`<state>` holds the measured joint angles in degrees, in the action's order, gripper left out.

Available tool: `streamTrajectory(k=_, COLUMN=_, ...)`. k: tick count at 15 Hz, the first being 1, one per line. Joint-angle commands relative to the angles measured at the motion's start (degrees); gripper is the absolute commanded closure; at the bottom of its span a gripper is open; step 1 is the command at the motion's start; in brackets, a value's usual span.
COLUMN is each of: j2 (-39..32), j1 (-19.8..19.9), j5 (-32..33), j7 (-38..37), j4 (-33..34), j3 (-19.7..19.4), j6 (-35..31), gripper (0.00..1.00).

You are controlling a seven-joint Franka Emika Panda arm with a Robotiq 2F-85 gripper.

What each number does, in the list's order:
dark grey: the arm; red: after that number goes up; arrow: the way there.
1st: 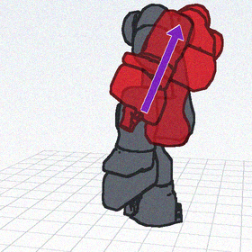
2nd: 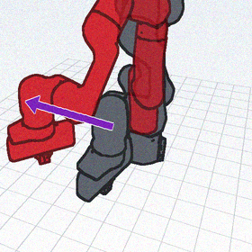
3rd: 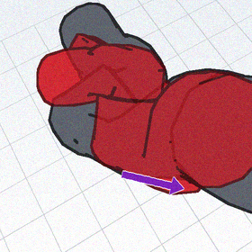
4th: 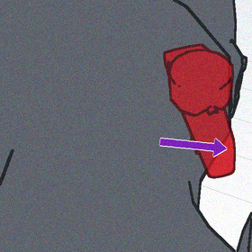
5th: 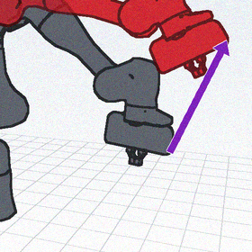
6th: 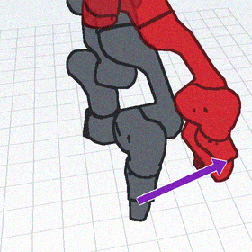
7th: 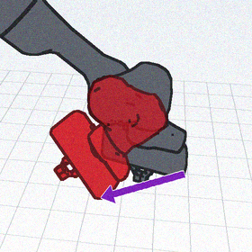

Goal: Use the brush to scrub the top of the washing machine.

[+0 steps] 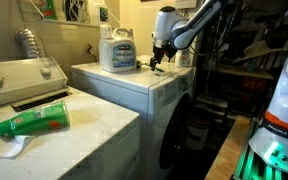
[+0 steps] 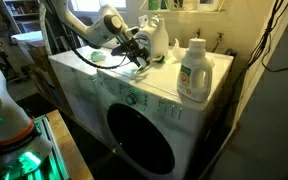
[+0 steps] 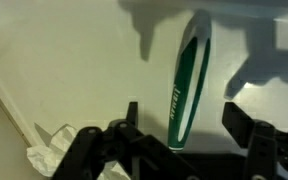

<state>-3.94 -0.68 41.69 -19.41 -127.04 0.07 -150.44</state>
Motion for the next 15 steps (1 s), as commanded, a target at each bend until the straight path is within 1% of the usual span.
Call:
streamTrajectory(k=1, j2=-2.1, j1=-0.7, j5=2.5, j7=-3.1, j4=1.7, j3=-0.8, j6=1.1, gripper=0.44)
streamTrajectory(k=6, j2=-3.3, j1=-1.1, j5=2.3, j7=-3.8, j4=2.5, j3=-1.2, j6=1.2, gripper=0.84)
streamTrajectory(k=8, j2=-3.0, j1=-1.0, j5=1.6, j7=-3.7, j4=2.4, j3=-1.3, j6=1.2, gripper=0.97)
streamTrajectory(k=9, j2=-2.4, j1=-1.0, j5=1.3, j7=-3.4, j4=2.1, j3=-1.4, j6=1.4, gripper=0.93)
streamTrajectory(k=12, j2=0.9, j1=-0.8, j5=-1.0, j7=-1.3, j4=0.4, j3=-1.0, j6=1.6, gripper=0.93)
streamTrajectory(k=15, j2=5.6, j1=-0.2, j5=-5.8, j7=2.3, j4=-1.8, j3=-0.5, j6=2.1, gripper=0.93)
